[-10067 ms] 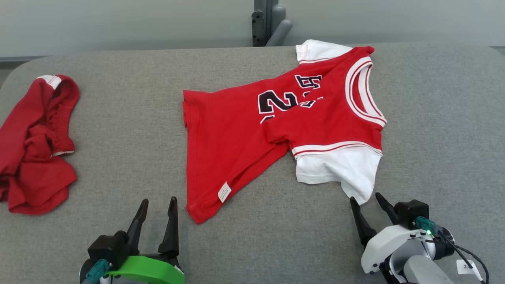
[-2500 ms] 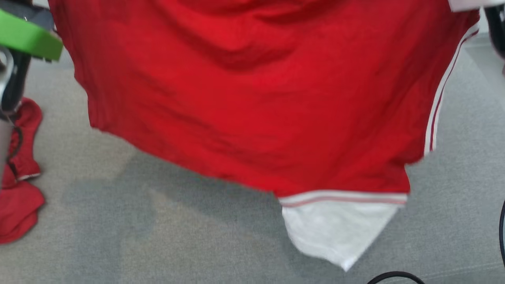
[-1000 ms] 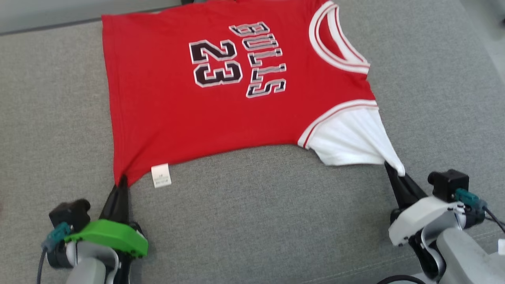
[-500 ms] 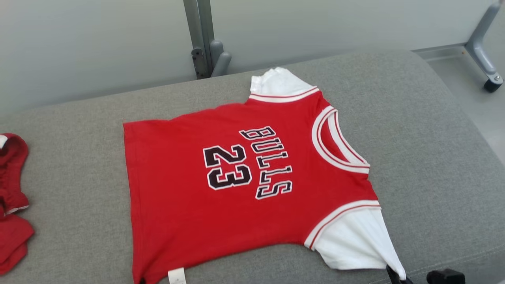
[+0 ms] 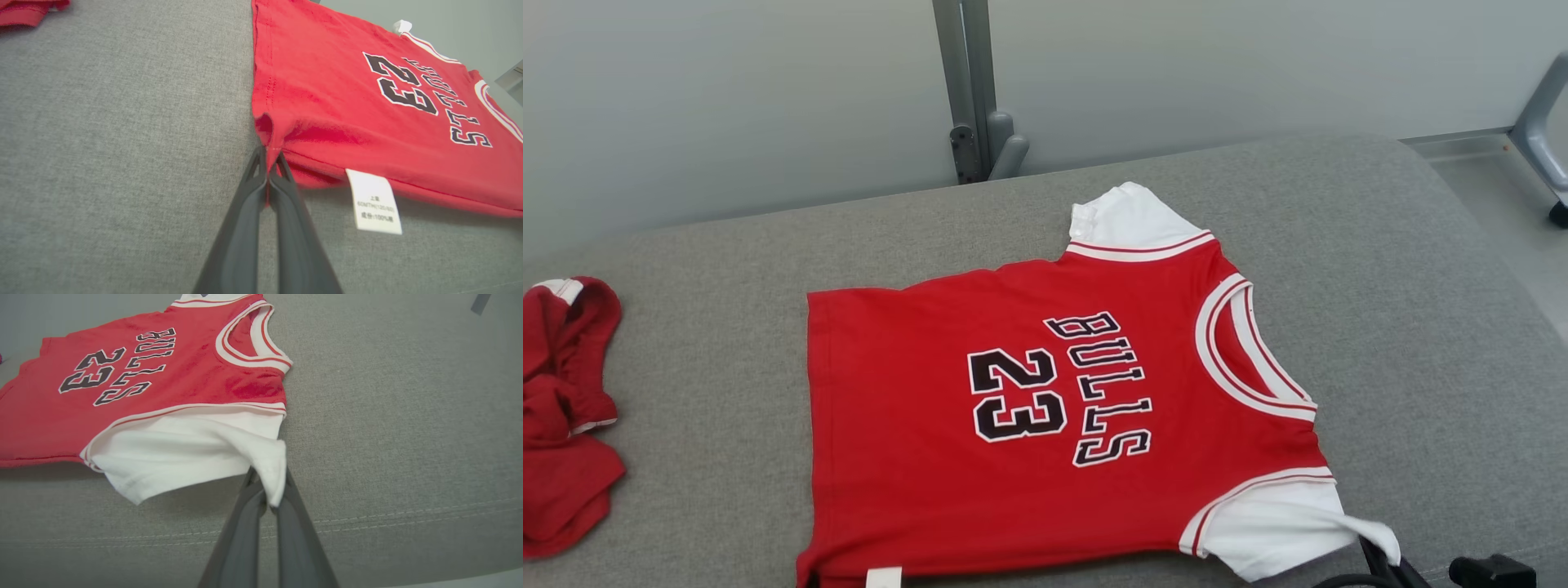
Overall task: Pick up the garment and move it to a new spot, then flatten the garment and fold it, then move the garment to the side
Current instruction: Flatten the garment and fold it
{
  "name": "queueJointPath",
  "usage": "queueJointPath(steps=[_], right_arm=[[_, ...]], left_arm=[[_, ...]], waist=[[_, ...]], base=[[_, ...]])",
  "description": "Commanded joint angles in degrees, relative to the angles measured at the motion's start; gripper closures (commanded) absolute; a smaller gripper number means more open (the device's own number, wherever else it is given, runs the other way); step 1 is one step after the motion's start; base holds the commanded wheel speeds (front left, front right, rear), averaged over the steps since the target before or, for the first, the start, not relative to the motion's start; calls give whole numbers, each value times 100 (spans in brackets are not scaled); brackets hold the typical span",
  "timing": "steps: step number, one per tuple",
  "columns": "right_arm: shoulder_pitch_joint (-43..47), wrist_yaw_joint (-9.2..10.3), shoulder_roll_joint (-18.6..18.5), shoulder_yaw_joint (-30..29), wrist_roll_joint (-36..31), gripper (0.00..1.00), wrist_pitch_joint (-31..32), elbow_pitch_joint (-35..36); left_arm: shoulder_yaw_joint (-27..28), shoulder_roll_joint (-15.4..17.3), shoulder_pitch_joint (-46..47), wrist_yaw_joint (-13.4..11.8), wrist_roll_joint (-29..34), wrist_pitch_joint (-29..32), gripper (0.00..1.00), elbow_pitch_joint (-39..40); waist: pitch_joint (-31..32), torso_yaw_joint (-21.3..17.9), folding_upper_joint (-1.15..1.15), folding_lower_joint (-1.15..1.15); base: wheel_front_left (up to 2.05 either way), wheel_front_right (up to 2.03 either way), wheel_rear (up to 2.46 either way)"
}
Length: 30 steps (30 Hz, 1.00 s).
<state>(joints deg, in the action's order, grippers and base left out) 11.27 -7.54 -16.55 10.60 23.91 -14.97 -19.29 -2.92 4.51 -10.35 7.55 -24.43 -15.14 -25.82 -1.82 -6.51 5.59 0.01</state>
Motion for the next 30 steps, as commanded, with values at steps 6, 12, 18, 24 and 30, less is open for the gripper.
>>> queueJointPath(steps=[6, 12, 18, 24, 30], right_arm=[[-589, 10, 100, -151, -251, 100, -8, 540], [-1307, 10, 182, -136, -456, 100, -8, 418], [-2070, 10, 213, -116, -693, 100, -8, 1], [-2677, 10, 240, -78, -857, 100, -8, -502], [-3180, 10, 294, -164, -977, 100, -8, -824]], left_arm=[[-208, 59, 423, -9, 166, 1, 100, 576], [-311, 42, 765, -9, 203, 1, 100, 604], [-324, -6, 1225, -9, 295, 1, 100, 450], [-371, -53, 1727, -9, 450, 1, 100, 198], [-350, -53, 2150, -9, 556, 1, 100, -111]], waist=[[-234, 84, -1, -1], [-393, 108, -1, -1], [-630, 268, -1, -1], [-964, 426, -1, -1], [-1296, 502, -1, -1]], base=[[0, 0, 0], [0, 0, 0], [0, 0, 0], [0, 0, 0], [0, 0, 0]])
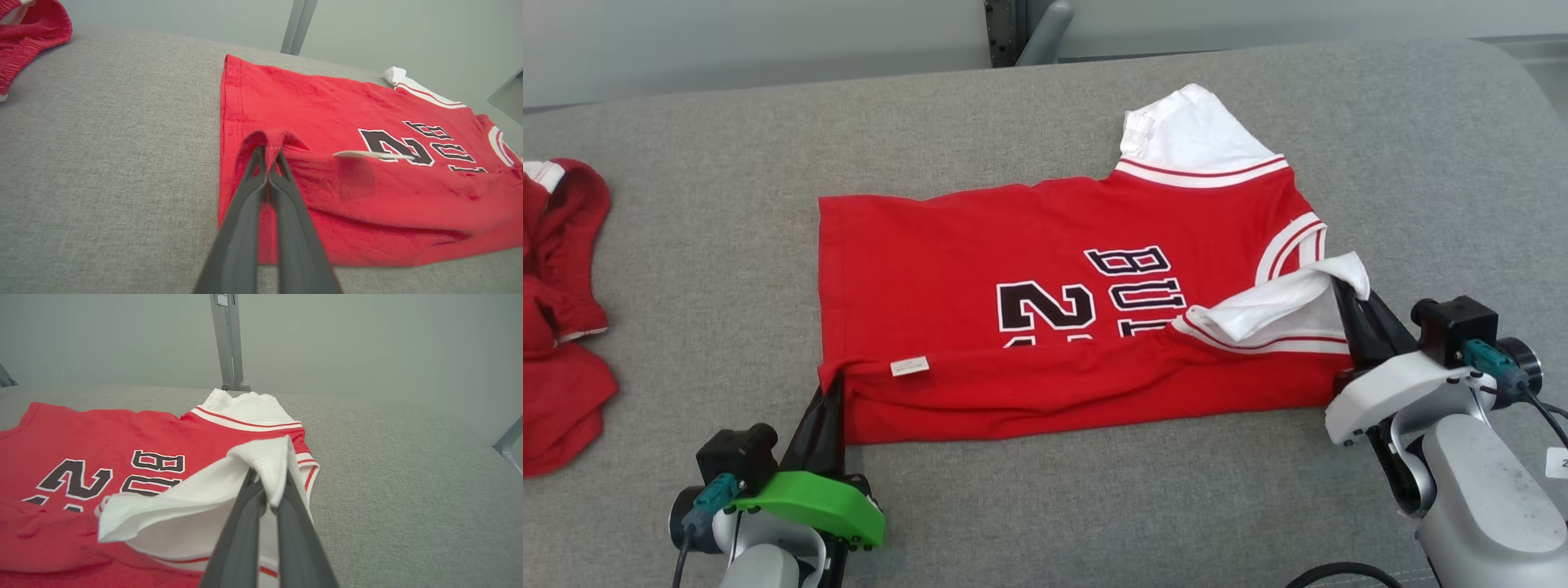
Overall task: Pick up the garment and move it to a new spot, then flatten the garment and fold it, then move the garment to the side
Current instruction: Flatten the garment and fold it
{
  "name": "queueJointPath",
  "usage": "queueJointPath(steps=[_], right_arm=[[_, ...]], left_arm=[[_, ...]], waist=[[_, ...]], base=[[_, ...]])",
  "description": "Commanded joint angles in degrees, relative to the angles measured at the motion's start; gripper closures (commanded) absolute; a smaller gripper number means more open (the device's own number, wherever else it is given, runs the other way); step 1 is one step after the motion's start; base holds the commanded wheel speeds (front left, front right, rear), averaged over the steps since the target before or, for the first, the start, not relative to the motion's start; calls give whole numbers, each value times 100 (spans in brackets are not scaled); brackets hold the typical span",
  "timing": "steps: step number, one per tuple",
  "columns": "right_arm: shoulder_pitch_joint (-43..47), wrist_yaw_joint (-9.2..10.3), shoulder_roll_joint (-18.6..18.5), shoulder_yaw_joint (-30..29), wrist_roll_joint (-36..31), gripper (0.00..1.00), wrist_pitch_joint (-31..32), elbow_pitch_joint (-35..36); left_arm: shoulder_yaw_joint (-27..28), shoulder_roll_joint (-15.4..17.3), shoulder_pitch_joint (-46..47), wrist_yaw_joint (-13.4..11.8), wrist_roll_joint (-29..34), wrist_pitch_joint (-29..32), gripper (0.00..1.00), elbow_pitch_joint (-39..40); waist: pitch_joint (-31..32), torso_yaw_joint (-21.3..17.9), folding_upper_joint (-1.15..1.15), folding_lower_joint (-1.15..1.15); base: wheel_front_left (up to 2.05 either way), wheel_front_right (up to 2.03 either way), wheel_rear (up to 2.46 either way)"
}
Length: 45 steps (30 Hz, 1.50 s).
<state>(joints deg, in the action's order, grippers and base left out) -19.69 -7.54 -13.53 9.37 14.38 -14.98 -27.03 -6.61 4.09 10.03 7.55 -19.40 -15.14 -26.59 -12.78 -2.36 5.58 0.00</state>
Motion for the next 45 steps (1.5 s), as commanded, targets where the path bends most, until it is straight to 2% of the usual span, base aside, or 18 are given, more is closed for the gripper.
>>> queueJointPath(steps=[1, 20, 21, 22, 23, 24, 25, 30, 40, 45], right_arm=[[-153, 9, -3, -56, -53, 100, -7, -105], [-887, 10, 11, -298, -415, 100, -6, -672], [-908, 10, 6, -314, -458, 63, -7, -696], [-920, 10, 14, -340, -479, 0, -7, -724], [-920, 10, 14, -340, -479, 0, -7, -724], [-940, 10, 33, -409, -503, 0, -7, -715], [-958, 10, 49, -467, -542, 0, -7, -692], [-773, 10, 121, -617, -611, 0, -7, -601], [640, 10, 341, -1278, -136, 0, -7, -156], [933, 9, 433, -1161, 63, 0, -7, -112]], left_arm=[[22, -16, 171, -9, 56, 1, 100, -68], [189, -82, 773, -9, 215, 1, 100, -377], [181, -89, 790, -9, 217, 1, 100, -374], [168, -95, 800, -9, 231, 1, 71, -367], [168, -95, 800, -9, 231, 1, 71, -367], [208, -95, 800, -9, 227, 1, 29, -345], [240, -97, 787, -9, 248, 1, 0, -326], [300, -114, 604, -9, 341, 1, 0, -235], [487, -116, -239, -19, 359, 1, 0, 283], [479, -113, -390, -32, 403, 1, 0, 335]], waist=[[-248, 97, 1, 0], [-713, 247, 1, 0], [-725, 248, 1, 0], [-736, 249, 1, 0], [-736, 249, 1, 0], [-744, 249, 1, 0], [-748, 249, 1, 0], [-689, 237, 1, 0], [-313, 137, 1, 0], [-284, 62, 1, 0]], base=[[0, 0, 0], [0, 0, 0], [0, 0, 0], [0, 0, 0], [0, 0, 0], [0, 0, 0], [0, 0, 0], [0, 0, 0], [0, 0, 0], [0, 0, 0]])
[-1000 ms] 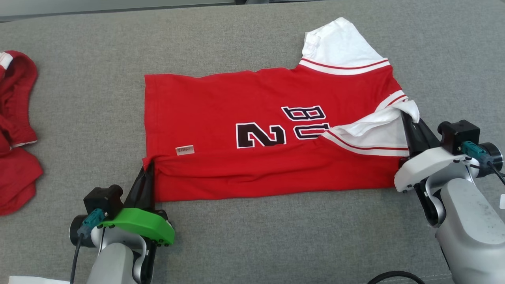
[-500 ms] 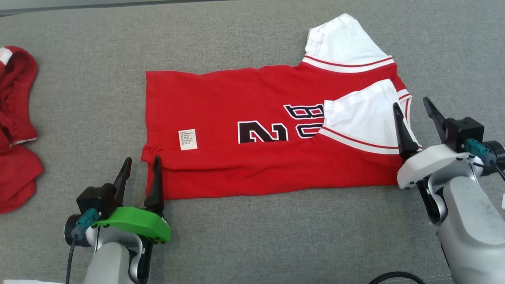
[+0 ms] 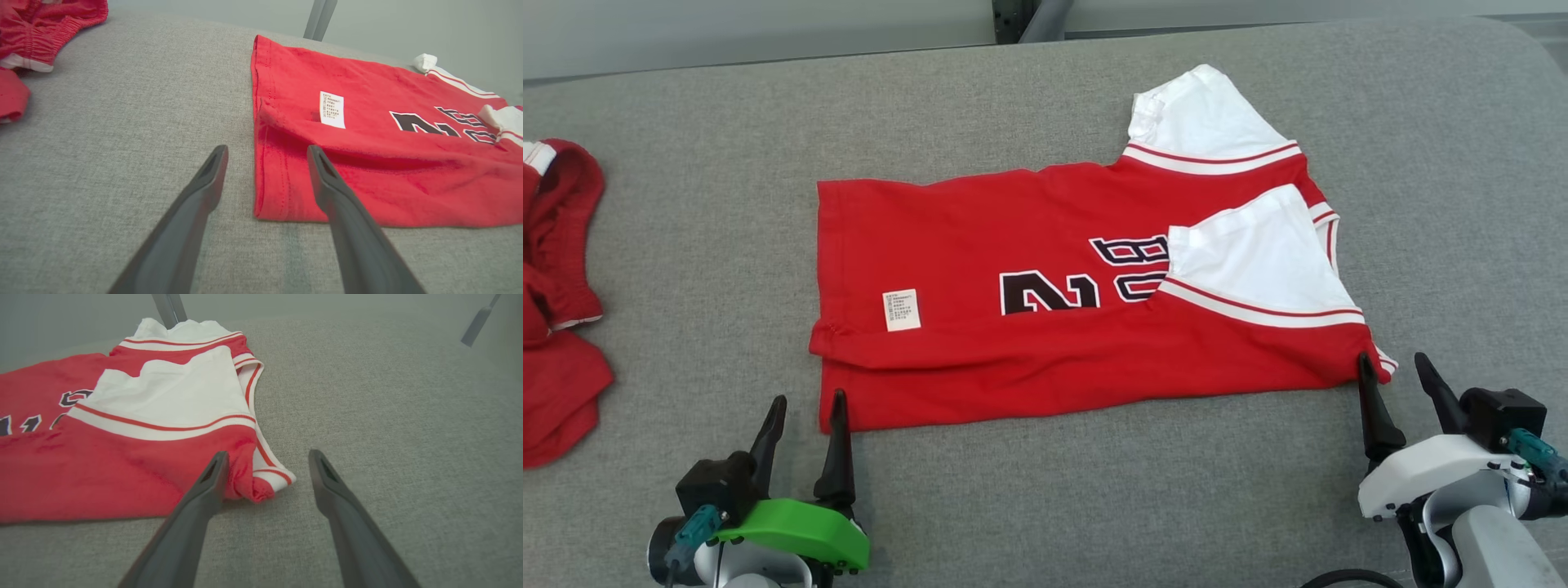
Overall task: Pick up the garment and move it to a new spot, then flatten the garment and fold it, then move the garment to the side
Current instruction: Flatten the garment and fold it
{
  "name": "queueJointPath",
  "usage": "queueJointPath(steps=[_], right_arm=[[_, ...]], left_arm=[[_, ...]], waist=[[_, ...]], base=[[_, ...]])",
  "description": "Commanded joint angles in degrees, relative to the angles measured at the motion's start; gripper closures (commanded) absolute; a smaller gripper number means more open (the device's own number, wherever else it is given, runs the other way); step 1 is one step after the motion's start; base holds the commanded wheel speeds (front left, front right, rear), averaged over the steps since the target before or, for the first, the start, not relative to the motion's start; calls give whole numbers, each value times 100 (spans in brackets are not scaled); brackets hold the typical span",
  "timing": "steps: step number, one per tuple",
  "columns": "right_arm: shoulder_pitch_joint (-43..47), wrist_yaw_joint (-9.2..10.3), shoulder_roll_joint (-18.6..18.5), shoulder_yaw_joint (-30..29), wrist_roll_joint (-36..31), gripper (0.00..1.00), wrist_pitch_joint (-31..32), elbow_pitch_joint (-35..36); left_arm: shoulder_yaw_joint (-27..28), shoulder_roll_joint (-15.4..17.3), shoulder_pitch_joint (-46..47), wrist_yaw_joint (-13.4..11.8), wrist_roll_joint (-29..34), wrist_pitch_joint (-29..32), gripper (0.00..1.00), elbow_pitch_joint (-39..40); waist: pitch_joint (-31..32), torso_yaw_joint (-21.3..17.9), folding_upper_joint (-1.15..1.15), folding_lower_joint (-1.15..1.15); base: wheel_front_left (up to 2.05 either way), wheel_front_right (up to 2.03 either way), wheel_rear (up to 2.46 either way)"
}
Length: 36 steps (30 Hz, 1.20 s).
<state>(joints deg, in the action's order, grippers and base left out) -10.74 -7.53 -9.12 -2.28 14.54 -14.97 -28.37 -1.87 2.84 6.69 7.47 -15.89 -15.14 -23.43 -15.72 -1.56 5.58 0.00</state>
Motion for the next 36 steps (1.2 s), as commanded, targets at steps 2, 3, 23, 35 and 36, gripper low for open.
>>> queueJointPath(steps=[2, 3, 23, 35, 36], right_arm=[[32, 8, 18, 24, 142, 0, -8, 5], [10, 8, 30, 41, 168, 0, -8, -20], [-69, 8, 137, -112, 512, 50, -7, -478], [-11, 8, 180, -222, 479, 100, -8, -647], [-21, 8, 178, -224, 468, 100, -8, -659]], left_arm=[[-21, 12, -58, -22, 73, 1, 0, 27], [-27, 12, -44, -22, 87, 1, 0, 31], [-224, 10, -1, -9, 225, 1, 0, 63], [-270, 11, -13, 0, 212, 1, 0, -4], [-272, 11, -10, 0, 208, 1, 0, -11]], waist=[[5, -26, 0, 0], [0, -23, 0, 0], [3, 83, 0, 0], [22, 79, 0, 0], [21, 82, 0, 0]], base=[[0, 0, 0], [0, 0, 0], [0, 0, 0], [0, 0, 0], [0, 0, 0]])
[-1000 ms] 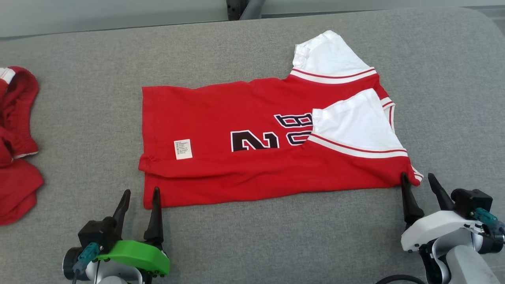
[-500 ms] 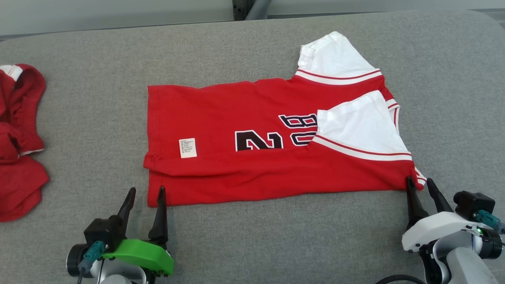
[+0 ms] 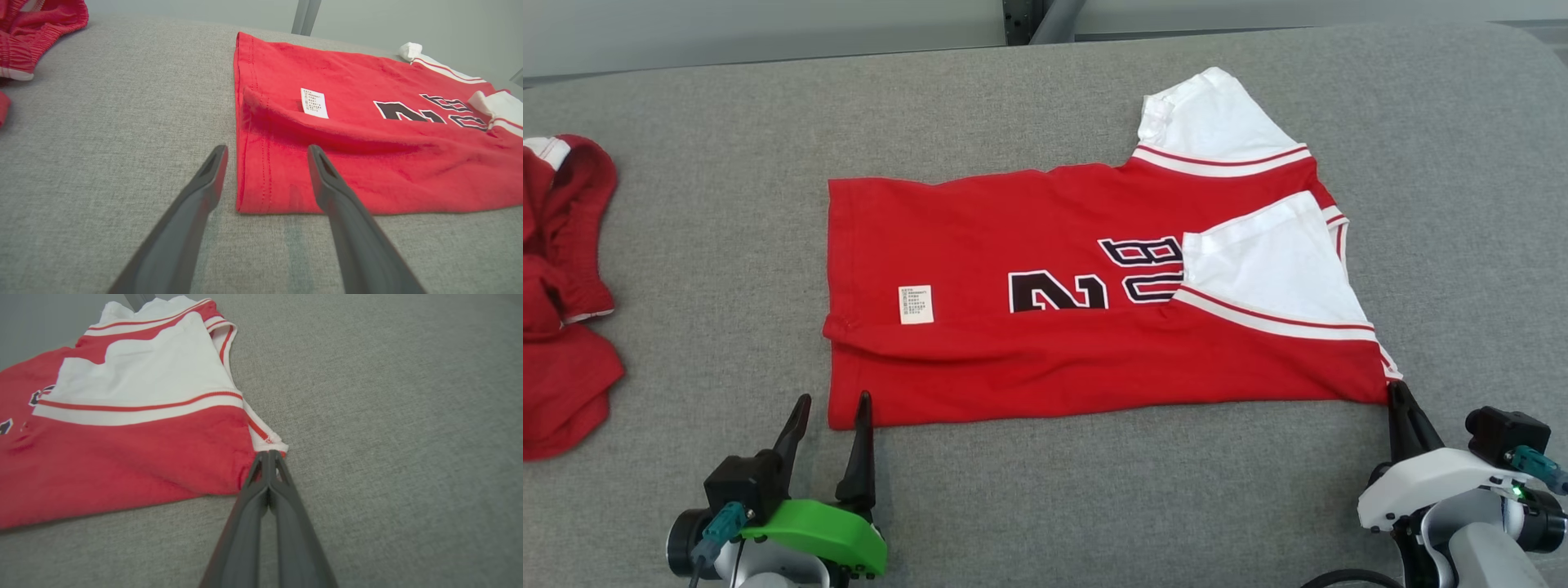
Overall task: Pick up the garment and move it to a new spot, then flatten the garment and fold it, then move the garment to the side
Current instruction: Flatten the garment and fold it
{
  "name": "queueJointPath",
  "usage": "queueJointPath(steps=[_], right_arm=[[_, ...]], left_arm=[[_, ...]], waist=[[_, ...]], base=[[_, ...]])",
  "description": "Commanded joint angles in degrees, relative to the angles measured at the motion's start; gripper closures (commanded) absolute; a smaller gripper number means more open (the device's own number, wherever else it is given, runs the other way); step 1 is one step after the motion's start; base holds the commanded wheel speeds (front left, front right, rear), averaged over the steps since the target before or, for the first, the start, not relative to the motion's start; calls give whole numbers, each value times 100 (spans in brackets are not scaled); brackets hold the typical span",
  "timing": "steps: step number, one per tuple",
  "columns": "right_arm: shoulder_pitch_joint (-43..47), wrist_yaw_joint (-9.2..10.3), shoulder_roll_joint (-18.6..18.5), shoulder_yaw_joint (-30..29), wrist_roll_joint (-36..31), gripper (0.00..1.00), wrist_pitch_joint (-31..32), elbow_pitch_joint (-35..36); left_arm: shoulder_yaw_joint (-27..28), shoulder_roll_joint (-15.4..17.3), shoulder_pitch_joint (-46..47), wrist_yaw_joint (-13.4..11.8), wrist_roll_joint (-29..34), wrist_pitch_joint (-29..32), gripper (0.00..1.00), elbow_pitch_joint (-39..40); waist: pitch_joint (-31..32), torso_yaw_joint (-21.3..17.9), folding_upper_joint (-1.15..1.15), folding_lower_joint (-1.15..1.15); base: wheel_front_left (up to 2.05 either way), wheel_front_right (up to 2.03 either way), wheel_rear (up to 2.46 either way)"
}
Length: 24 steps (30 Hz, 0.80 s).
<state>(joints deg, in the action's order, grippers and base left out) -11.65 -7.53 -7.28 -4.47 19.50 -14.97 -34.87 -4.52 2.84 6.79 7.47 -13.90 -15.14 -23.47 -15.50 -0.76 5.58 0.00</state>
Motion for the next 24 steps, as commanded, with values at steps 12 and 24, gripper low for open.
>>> queueJointPath(steps=[12, 24], right_arm=[[15, 8, 3, 0, -48, 0, -7, 124], [180, 8, 53, 54, -106, 0, -7, 182]], left_arm=[[23, 11, 12, 3, -76, 1, 0, -43], [-44, 11, -42, 5, -58, 1, 0, -42]], waist=[[-8, 3, 0, 0], [3, -18, 0, 0]], base=[[0, 0, 0], [0, 0, 0]])
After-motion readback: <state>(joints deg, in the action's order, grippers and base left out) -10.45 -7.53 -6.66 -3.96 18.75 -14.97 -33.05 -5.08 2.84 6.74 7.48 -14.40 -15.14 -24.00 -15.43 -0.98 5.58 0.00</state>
